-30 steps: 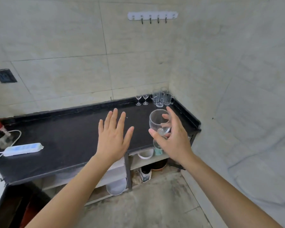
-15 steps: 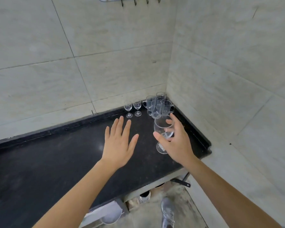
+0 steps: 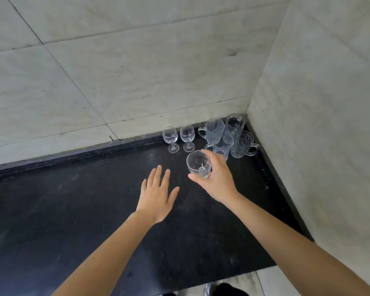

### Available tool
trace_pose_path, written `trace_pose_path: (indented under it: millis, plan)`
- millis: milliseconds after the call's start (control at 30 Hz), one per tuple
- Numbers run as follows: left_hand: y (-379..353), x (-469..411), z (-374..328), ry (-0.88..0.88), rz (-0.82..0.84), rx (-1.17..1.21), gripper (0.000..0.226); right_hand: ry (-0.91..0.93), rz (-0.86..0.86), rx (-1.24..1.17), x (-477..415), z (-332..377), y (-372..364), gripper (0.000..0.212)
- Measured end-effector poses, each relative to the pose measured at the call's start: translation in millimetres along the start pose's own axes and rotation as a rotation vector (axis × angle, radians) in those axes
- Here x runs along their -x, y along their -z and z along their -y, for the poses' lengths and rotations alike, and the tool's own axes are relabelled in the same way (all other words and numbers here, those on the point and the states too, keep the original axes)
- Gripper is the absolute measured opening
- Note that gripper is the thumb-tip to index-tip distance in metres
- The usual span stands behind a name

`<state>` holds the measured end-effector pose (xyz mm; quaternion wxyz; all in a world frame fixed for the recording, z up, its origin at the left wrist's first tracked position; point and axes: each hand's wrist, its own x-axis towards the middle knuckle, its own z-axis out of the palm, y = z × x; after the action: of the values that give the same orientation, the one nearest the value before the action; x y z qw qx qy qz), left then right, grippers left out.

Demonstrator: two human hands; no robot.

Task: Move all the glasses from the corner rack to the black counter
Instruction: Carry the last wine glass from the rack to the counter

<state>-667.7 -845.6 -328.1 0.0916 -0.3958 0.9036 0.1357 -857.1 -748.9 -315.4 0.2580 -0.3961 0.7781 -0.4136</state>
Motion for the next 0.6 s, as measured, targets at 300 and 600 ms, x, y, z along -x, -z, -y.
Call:
trace_pose_path:
  millis: [300, 600]
  plan:
    - [-66, -64, 32, 0.045, 0.243, -0.049, 0.067, -0.104, 0.013, -0.005, -83, -29, -63, 0.084]
    - [-91, -68, 49, 0.044, 0.372, -0.023, 0.067, -0.132, -0.044, -0.008, -108, -40, -86, 0.084]
